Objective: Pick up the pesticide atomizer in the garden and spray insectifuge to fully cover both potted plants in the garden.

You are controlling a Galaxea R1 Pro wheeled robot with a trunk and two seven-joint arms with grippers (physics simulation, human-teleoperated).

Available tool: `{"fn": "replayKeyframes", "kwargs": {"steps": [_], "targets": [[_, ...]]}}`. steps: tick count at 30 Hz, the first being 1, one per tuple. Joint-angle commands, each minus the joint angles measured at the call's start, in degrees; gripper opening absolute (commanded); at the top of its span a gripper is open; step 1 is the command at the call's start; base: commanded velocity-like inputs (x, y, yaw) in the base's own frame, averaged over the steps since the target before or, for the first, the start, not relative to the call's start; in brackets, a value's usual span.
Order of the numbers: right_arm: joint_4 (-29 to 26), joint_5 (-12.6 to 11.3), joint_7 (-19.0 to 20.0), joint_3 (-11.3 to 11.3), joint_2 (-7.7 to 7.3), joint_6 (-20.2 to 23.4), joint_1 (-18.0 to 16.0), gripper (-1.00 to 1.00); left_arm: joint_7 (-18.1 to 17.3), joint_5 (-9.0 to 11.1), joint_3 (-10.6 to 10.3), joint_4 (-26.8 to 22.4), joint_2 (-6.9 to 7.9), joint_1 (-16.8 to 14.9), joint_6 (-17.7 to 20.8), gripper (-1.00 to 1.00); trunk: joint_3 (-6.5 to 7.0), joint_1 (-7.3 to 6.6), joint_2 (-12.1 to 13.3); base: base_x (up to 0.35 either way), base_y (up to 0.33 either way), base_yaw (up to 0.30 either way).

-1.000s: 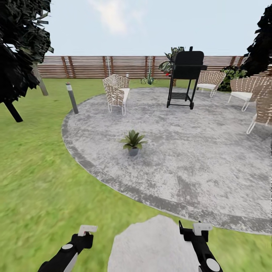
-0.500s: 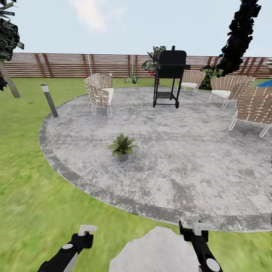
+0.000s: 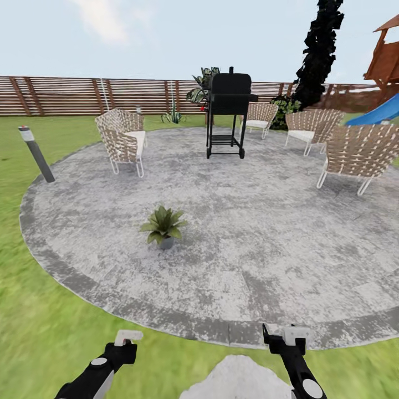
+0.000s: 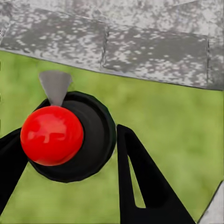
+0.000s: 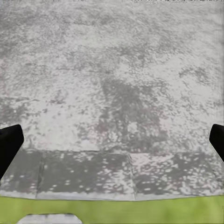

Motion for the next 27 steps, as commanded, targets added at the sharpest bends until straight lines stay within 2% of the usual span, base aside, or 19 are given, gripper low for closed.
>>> {"fn": "replayKeyframes", "kwargs": {"steps": [1,27], "targets": [[0.0,0.0,-0.2,0.1,-0.02,-0.1,0.0,1.00,-0.1,-0.1,0.0,0.0,0.02,0.0,0.0,-1.00,-0.05,0.02,0.0,0.335,0.081,-0.008],[0.2,0.1,-0.3,0.1,-0.01,-0.1,0.0,1.00,-0.1,-0.1,0.0,0.0,0.00,0.0,0.0,-1.00,-0.05,0.02,0.0,0.335,0.085,0.000]]}}
